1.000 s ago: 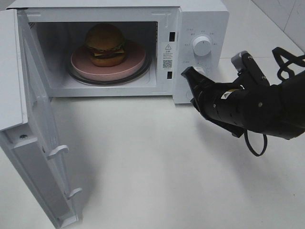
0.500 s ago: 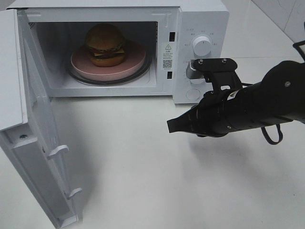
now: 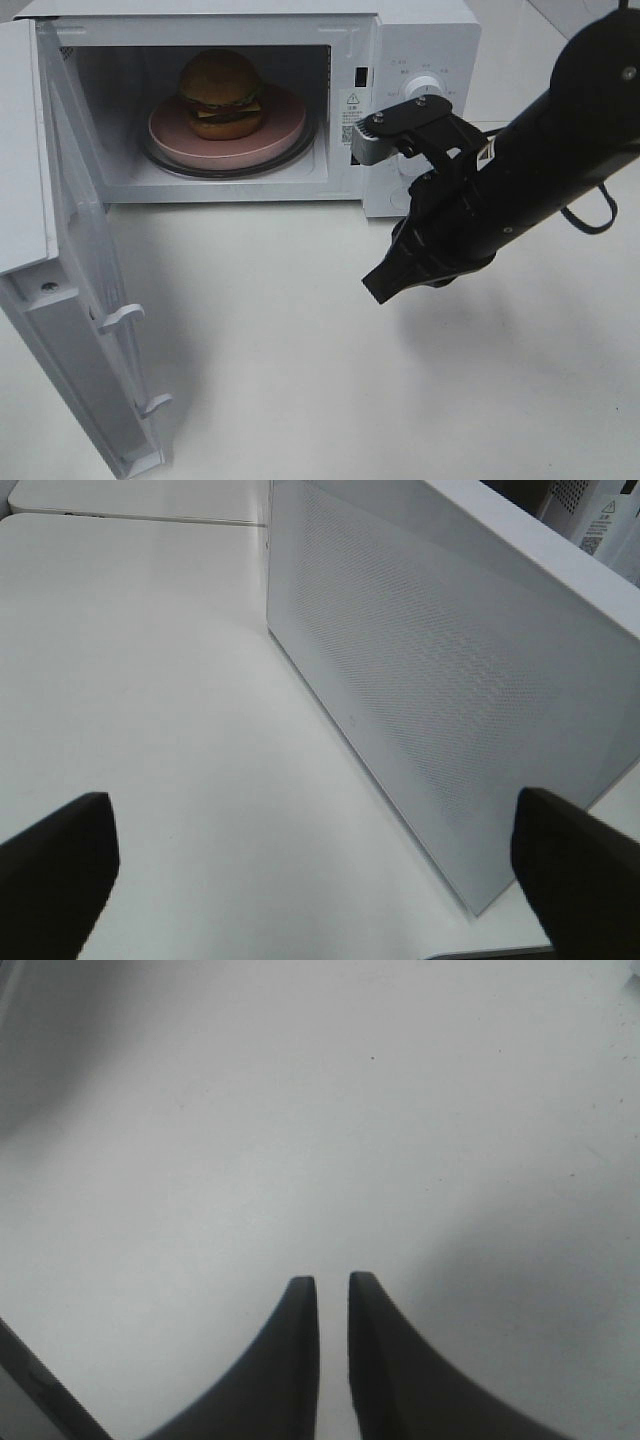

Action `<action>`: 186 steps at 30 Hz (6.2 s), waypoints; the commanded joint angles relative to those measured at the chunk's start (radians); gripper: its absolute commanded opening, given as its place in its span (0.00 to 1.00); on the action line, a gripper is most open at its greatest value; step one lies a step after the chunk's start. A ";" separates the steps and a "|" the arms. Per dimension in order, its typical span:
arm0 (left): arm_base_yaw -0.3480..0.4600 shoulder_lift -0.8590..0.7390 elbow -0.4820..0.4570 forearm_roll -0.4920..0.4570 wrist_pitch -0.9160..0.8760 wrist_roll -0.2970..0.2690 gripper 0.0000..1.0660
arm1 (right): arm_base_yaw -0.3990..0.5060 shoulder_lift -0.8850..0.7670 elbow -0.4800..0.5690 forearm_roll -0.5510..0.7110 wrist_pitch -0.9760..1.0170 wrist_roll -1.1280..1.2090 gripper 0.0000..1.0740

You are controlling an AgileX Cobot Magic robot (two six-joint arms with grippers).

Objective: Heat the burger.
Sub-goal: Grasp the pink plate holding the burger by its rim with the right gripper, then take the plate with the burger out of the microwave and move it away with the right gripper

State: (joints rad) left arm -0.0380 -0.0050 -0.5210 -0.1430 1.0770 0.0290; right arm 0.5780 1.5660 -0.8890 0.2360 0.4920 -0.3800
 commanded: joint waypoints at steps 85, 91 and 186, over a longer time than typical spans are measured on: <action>0.004 -0.008 0.004 0.001 -0.007 -0.005 0.94 | 0.126 0.625 -0.815 -0.536 0.012 -0.562 0.80; 0.004 -0.008 0.004 0.001 -0.007 -0.005 0.94 | 0.126 0.692 -0.902 -0.514 0.014 -0.562 0.78; 0.004 -0.008 0.004 0.046 -0.005 -0.005 0.94 | 0.184 0.358 -0.278 -0.604 -0.532 -0.625 0.00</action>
State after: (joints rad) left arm -0.0380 -0.0050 -0.5210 -0.0970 1.0770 0.0290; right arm 0.7620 1.9770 -1.1990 -0.3470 0.0590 -0.9740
